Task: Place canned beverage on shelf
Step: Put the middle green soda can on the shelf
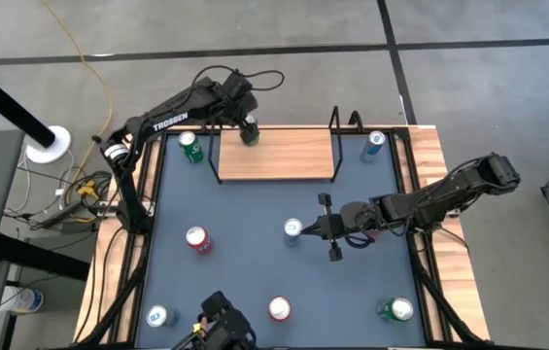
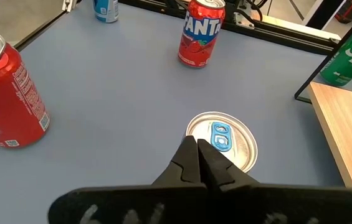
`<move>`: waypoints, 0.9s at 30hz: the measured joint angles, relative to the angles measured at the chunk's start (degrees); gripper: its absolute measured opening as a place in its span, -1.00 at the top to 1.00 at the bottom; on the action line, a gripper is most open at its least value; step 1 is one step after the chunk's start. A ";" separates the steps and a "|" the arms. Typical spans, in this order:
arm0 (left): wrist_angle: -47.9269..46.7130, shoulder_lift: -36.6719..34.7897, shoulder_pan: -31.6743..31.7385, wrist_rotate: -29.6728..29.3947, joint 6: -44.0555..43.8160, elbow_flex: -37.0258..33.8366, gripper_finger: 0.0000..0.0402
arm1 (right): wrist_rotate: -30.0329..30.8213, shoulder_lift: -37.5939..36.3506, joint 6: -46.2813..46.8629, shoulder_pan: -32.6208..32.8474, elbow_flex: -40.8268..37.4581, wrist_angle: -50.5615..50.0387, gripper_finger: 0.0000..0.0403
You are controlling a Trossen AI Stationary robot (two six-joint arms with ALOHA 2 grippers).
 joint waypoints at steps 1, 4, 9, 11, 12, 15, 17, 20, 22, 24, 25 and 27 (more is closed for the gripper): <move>0.42 0.05 -0.01 -0.04 -0.65 0.00 -0.69 | 0.00 0.00 0.00 0.00 0.00 0.02 1.00; 2.21 0.84 -0.47 -0.04 -2.25 0.04 -0.69 | 0.00 0.00 0.00 0.00 0.00 0.02 1.00; 1.07 2.02 -0.68 -1.79 -2.38 -0.04 -0.69 | 0.00 0.00 0.00 0.00 0.00 0.00 1.00; 1.37 2.48 -0.68 -2.05 -1.03 -0.04 -0.68 | 0.00 -0.02 0.01 0.01 0.00 0.01 1.00; 1.49 2.59 -0.68 -1.88 -0.52 -0.04 -0.67 | 0.00 0.00 0.02 0.00 0.00 0.00 1.00; 0.78 2.68 -0.68 -1.27 1.32 -0.04 -0.60 | 0.00 0.00 0.01 0.00 0.00 0.00 1.00; 0.53 2.68 -0.66 -0.85 3.09 -0.04 -0.53 | 0.00 -0.02 0.02 0.02 0.00 0.00 1.00; -1.19 2.66 -0.68 -0.45 6.01 0.04 -0.46 | 0.00 0.00 0.01 0.00 0.00 0.00 1.00; -2.76 2.62 -0.68 0.40 8.19 0.07 -0.46 | 0.00 0.00 0.02 0.00 0.00 -0.02 1.00; -4.52 2.61 -0.70 2.24 10.65 0.07 -0.46 | 0.00 0.00 0.02 0.00 0.00 -0.08 1.00; -5.36 2.60 -0.71 3.08 11.91 0.07 -0.46 | 0.00 0.00 0.02 0.00 0.00 -0.16 1.00; -6.82 2.55 -0.86 4.10 13.98 0.07 -0.48 | 0.00 0.00 0.02 0.00 0.00 -0.22 1.00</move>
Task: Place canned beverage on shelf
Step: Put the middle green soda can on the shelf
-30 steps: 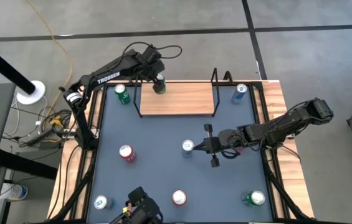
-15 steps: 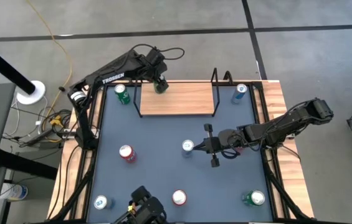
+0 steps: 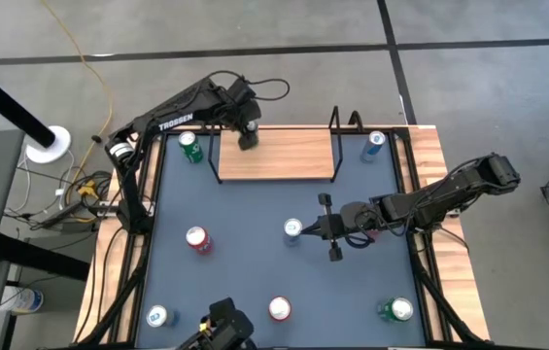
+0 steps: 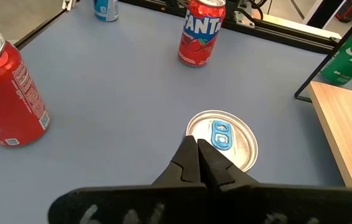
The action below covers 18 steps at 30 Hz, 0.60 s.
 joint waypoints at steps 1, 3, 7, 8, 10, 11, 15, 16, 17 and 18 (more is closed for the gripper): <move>-0.54 0.00 -0.01 0.19 0.72 0.00 -0.48 | 0.00 -0.02 0.00 0.00 0.00 -0.05 1.00; -0.93 0.00 -0.01 0.41 2.06 0.00 -0.48 | 0.00 0.00 0.02 0.02 0.00 -0.35 1.00; -2.30 -0.15 0.19 1.38 5.40 0.02 -0.48 | 0.00 0.00 0.04 0.06 0.00 -0.98 1.00; -3.02 -0.22 0.33 1.50 6.08 0.03 -0.48 | 0.00 0.00 0.04 0.06 0.00 -1.04 1.00; -4.71 -0.33 0.38 2.50 6.99 0.09 -0.48 | 0.00 0.00 0.04 0.06 0.00 -1.07 1.00; -5.44 -0.35 0.43 3.05 7.23 0.11 -0.48 | 0.00 -0.01 0.04 0.06 0.00 -1.06 1.00; -5.79 -0.35 0.02 2.77 5.68 0.11 -0.52 | 0.00 0.00 0.04 0.06 0.00 -0.87 1.00; -5.77 -0.35 -0.15 2.44 4.99 0.09 -0.55 | 0.00 0.00 0.04 0.06 0.00 -0.80 1.00; -5.78 -0.35 -0.36 1.83 4.52 0.09 -0.58 | 0.00 0.00 0.04 0.06 0.00 -0.75 1.00; -5.80 -0.34 -0.52 1.13 4.25 0.10 -0.61 | 0.00 0.00 0.04 0.06 0.00 -0.71 1.00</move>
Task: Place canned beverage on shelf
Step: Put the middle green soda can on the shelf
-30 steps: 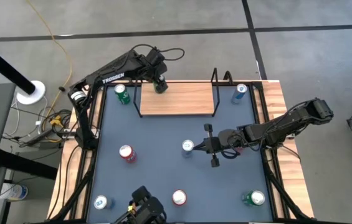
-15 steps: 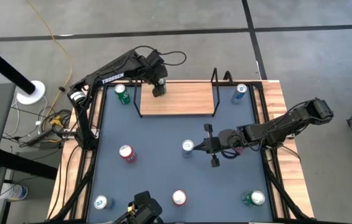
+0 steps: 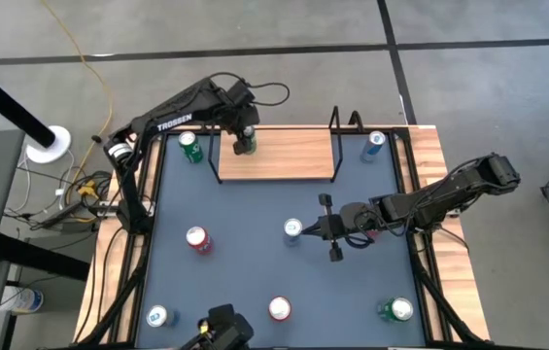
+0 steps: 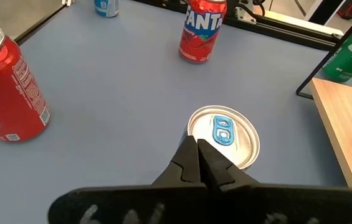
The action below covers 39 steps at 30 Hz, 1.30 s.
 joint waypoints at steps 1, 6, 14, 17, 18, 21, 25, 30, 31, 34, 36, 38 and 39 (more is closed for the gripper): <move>-0.06 0.07 -0.11 -0.60 -0.20 0.01 -0.64 | 0.00 -0.01 0.00 0.00 0.00 0.03 1.00; -1.01 0.56 -0.13 -2.59 -0.74 -0.28 -0.71 | 0.00 0.00 0.00 0.00 0.00 0.07 1.00; 1.22 0.16 -0.14 -4.18 -0.67 -0.04 -0.72 | 0.00 0.00 -0.01 0.00 0.00 0.10 1.00; -0.04 0.16 -0.20 -4.32 -1.47 1.86 -0.72 | 0.00 0.00 -0.02 0.00 0.00 0.10 1.00; -0.41 0.15 -0.20 -4.35 -1.87 2.77 -0.72 | 0.00 0.00 0.00 0.00 0.00 0.10 1.00; -1.85 0.14 -0.38 -4.40 -3.76 5.98 -0.73 | 0.00 0.00 0.00 0.00 0.00 0.10 1.00; -4.99 0.07 -1.22 -7.99 -5.67 10.24 -0.73 | 0.00 0.00 -0.01 0.00 0.00 0.09 1.00; -8.73 0.07 -2.65 -10.01 -7.43 15.64 -0.73 | 0.00 -0.02 -0.02 0.00 0.00 0.08 1.00; -9.14 0.07 -2.97 -9.44 -7.81 16.46 -0.73 | 0.00 0.00 -0.02 0.00 0.00 0.08 1.00; -7.55 0.01 -4.41 -7.45 -8.79 17.71 -0.73 | -0.01 0.00 -0.02 0.00 0.00 0.08 1.00; -5.02 0.14 -5.37 -6.95 -9.75 17.71 -0.73 | 0.00 0.00 -0.02 0.00 0.00 0.08 1.00; -1.42 1.11 -6.70 -7.39 -9.91 17.77 -0.73 | 0.00 0.00 -0.04 0.00 0.00 0.09 1.00; 0.07 1.73 -7.38 -8.31 -9.12 17.78 -0.73 | 0.00 0.00 -0.03 0.00 0.00 0.08 1.00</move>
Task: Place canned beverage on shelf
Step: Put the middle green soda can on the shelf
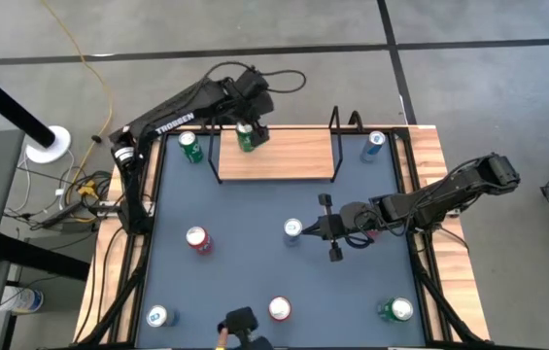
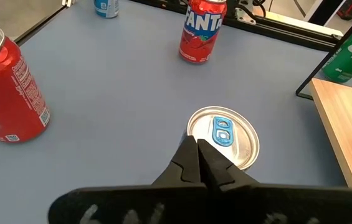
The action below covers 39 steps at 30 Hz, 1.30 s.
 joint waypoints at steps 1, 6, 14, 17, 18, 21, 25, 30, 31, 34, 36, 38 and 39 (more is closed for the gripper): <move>1.03 0.70 -0.64 -1.10 0.69 0.00 -0.72 | -0.01 0.00 0.00 0.00 0.00 0.01 1.00; 4.20 3.22 -2.91 -10.33 3.87 -0.07 -0.56 | -0.02 0.00 -0.01 0.00 0.00 -0.01 1.00; 5.06 5.57 -2.31 -19.08 4.81 -0.07 0.21 | 0.00 0.00 -0.02 -0.07 0.00 0.02 1.00; 4.95 4.88 -3.03 -23.42 6.28 0.16 0.63 | 0.03 -0.02 -0.19 -0.08 0.00 0.30 1.00; 4.37 4.35 -3.37 -25.09 6.56 0.39 0.78 | 0.32 0.00 -0.19 -0.29 -0.02 0.74 1.00; 3.46 0.29 -4.00 -27.42 6.26 0.89 0.94 | 3.33 0.00 0.19 -1.37 -0.02 2.31 1.00; -0.19 -6.96 -3.69 -23.18 1.97 0.34 0.97 | 8.64 0.00 1.97 -4.87 0.49 4.12 1.00; -2.48 -17.02 -4.69 -15.88 -1.49 -4.39 1.00 | 9.07 0.02 2.35 -11.68 6.02 3.80 1.00; -2.33 -19.38 -5.33 -15.87 -1.53 -6.19 1.00 | 9.09 0.27 2.21 -13.20 7.67 2.92 1.00; 0.25 -26.76 -7.40 -15.59 -1.37 -14.59 1.00 | 9.09 2.49 1.66 -17.77 13.36 -0.20 1.00; 3.51 -32.94 -9.16 -15.31 -1.46 -22.20 1.00 | 9.09 5.61 1.39 -20.65 18.31 -3.38 1.00; 8.53 -40.18 -11.33 -15.32 -1.42 -30.53 1.00 | 9.07 9.75 0.53 -23.24 23.66 -7.51 1.00; 11.54 -43.84 -12.43 -15.34 -1.11 -34.90 1.00 | 9.05 12.23 0.25 -24.56 26.66 -9.82 1.00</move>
